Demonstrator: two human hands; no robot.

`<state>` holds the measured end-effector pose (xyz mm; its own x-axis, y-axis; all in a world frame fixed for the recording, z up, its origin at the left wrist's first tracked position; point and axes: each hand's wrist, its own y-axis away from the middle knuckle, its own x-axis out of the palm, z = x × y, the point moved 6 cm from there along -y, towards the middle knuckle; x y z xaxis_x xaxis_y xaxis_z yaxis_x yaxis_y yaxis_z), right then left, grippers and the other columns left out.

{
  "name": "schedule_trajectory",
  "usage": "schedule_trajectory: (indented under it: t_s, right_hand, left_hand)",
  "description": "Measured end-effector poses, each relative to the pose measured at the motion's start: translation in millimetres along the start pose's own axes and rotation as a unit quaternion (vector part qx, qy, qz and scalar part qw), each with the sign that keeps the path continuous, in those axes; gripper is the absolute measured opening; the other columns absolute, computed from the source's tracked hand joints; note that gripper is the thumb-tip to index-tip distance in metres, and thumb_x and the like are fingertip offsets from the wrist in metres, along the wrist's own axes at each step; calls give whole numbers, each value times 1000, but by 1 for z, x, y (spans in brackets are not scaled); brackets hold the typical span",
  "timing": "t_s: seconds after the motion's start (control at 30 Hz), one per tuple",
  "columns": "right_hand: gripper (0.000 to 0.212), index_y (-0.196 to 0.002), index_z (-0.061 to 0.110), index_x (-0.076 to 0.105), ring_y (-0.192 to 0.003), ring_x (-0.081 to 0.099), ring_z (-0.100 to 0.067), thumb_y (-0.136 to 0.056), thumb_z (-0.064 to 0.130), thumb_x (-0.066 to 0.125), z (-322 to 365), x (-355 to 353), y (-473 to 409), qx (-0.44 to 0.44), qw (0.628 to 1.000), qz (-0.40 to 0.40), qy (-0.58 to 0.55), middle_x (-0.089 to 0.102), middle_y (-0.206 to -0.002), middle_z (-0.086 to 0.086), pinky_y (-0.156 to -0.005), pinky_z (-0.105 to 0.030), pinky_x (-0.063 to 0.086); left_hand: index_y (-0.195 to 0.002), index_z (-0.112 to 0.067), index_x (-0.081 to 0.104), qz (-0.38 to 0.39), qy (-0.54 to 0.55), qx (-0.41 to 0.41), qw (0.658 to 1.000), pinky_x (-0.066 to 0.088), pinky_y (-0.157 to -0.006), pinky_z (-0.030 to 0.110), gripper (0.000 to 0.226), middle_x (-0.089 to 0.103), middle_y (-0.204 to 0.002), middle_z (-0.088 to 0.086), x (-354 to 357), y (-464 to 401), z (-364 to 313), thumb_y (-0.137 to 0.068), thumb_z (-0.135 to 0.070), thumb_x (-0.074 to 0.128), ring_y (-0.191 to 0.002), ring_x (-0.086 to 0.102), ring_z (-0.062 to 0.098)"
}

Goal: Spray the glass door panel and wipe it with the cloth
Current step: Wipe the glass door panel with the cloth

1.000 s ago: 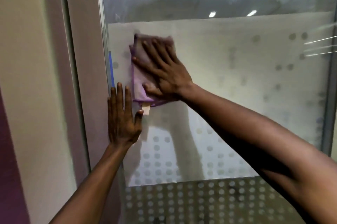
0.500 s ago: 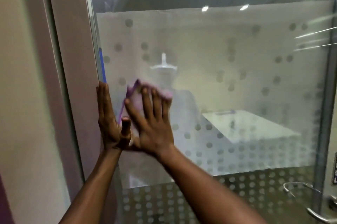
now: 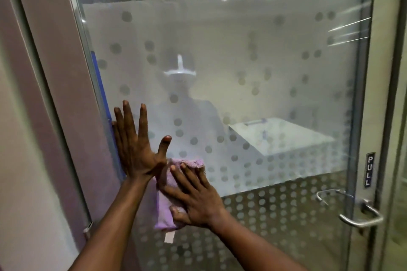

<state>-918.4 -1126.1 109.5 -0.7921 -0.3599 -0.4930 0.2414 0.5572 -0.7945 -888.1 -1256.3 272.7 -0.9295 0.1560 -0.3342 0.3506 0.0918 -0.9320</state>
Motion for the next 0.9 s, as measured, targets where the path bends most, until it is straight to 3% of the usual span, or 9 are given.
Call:
schedule_trajectory:
  t_s: [0.07,0.2,0.33,0.43,0.57,0.67,0.77,0.9]
  right_hand:
    - [72,-159,40,30,-159,16,-32,-93,61,51,-37,-8,23,-5,1000,-10,29,23,-170,-10,-129,-54,14]
    - [72,-155,38,39,-158,20,-36,-89,62,56,-135,-26,84,0,997,-1,73,29,-166,-17,-124,-58,24]
    - [88,-160,41,23,-159,8,-39,-83,63,60,-234,-59,128,50,992,-12,113,5,-173,-13,-126,-62,13]
    - [93,-162,38,16,-158,5,-46,-82,58,59,-277,-81,126,105,987,-27,117,-1,-172,-18,-120,-73,17]
    - [83,-159,31,30,-154,11,-53,-85,57,57,-259,-89,73,63,993,-37,91,12,-169,-25,-117,-77,18]
    - [78,-152,30,47,-153,21,-50,-81,57,65,-206,-91,10,-45,995,-50,73,30,-162,-28,-122,-69,13]
    - [78,-153,30,46,-156,20,-45,-84,58,66,-149,-92,-38,-139,989,-29,51,30,-165,-20,-125,-66,12]
    - [77,-155,29,42,-159,10,-39,-88,60,63,-113,-87,-63,-193,980,6,52,23,-168,-18,-127,-61,10]
  left_hand:
    - [-162,-18,18,-11,-14,49,999,5,-128,58,91,7,-171,19,2,1,-2,-91,-73,33,-158,0,41]
    - [-162,-21,18,5,-60,78,995,7,-128,59,85,7,-171,18,14,4,-7,-94,-69,35,-158,2,41]
    - [-163,-22,14,0,-77,82,994,7,-128,60,86,1,-171,16,19,5,-6,-93,-69,36,-158,-2,41]
    - [-163,-22,14,-10,-78,91,993,7,-127,61,88,-1,-172,15,20,5,-8,-91,-68,38,-158,-4,40]
    - [-162,-21,16,-20,-71,95,993,6,-127,61,90,1,-172,15,23,5,-10,-89,-68,39,-158,-3,40]
    - [-162,-20,18,-20,-67,97,993,6,-127,61,90,2,-172,15,23,5,-13,-89,-68,38,-158,-3,40]
    - [-162,-20,19,-16,-70,95,993,6,-127,61,88,2,-172,14,22,5,-13,-89,-66,36,-159,-2,40]
    - [-162,-18,21,-12,-90,103,991,10,-126,63,86,3,-172,15,22,5,-10,-90,-64,35,-159,-1,40]
